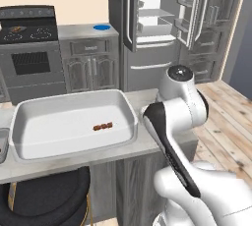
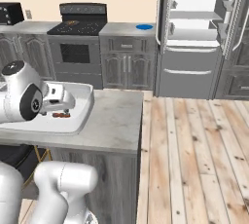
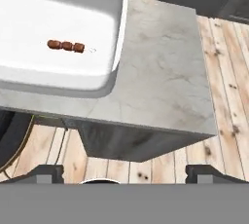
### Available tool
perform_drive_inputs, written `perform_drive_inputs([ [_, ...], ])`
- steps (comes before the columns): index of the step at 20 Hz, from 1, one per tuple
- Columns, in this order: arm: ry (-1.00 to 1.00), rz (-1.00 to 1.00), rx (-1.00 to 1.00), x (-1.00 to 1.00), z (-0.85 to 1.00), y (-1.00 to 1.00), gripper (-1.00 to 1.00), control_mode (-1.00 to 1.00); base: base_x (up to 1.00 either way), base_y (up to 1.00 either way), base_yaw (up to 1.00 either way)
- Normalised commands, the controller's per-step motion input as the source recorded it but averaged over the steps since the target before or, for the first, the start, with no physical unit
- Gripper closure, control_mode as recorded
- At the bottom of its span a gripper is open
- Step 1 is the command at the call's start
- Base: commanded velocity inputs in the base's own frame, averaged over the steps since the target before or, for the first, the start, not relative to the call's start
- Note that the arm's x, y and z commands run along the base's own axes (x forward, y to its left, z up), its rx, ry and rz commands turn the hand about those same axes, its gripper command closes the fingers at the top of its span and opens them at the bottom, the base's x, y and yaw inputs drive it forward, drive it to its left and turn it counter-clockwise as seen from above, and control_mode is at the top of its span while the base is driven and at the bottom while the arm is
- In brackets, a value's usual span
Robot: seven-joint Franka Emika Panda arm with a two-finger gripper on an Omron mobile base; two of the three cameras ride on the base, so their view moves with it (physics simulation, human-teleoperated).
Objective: Place the cold items (banana and cucumber) from the fridge in one tupperware on the dining counter. Place the warm items (hot dog and kebab skewer) in the stove area in another tupperware.
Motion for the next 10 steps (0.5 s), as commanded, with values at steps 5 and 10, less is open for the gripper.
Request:
perform_drive_inputs([
  [5,0.23,-0.47,0.14,-0.69,0.15,-0.14,-1.00,-1.00,0.00,0.00,0.00],
  [10,0.04,-0.04,0.24,-0.27,0.02,-0.31,-1.00,-1.00,0.00,0.00,0.00],
])
